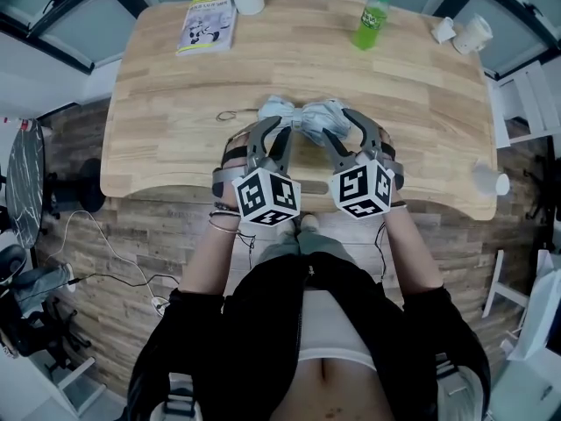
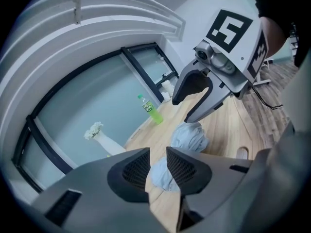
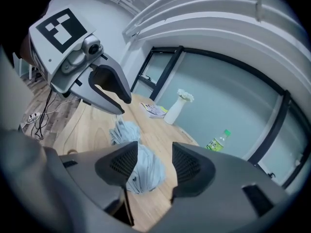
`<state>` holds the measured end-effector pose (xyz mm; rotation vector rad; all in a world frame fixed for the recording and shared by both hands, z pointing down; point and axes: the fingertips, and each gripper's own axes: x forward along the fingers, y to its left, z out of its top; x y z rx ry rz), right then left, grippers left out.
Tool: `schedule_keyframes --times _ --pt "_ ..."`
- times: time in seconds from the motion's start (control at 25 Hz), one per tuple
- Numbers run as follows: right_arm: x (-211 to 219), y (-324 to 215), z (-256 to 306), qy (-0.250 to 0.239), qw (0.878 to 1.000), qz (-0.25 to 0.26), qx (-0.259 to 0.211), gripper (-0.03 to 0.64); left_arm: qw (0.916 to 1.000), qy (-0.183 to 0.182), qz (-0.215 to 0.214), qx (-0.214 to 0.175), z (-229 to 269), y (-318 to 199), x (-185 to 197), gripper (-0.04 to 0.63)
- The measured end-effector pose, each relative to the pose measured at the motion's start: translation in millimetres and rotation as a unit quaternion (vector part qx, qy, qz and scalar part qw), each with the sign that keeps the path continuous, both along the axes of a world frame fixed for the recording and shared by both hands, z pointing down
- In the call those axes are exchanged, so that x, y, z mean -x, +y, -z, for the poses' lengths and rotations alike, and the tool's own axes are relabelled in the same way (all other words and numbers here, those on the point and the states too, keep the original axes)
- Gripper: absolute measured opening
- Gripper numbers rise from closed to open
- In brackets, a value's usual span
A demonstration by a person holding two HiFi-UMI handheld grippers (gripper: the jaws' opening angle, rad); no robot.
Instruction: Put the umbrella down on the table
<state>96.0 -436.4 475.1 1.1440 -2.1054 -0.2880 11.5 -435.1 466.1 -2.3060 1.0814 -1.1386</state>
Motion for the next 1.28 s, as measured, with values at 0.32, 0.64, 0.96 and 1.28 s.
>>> schedule_keyframes --times 0.32,0.64,0.96,1.28 --pt "11 3 19 -0.036 0.999 -0.001 -0.015 0.208 0.9974 0.070 0.016 0.000 19 2 3 0.078" --pt "19 6 47 -0.084 0.996 -0.013 -0.037 0.180 0.9933 0.113 0.019 -0.009 39 6 5 0.066" --pt "30 7 71 -0.123 0.991 -0.014 -0.059 0.128 0.9895 0.143 0.021 -0.009 54 8 8 0.060" --pt "34 15 96 -0.171 0.981 -0.023 -0.084 0.083 0.9803 0.196 0.024 -0.007 76 14 10 0.055"
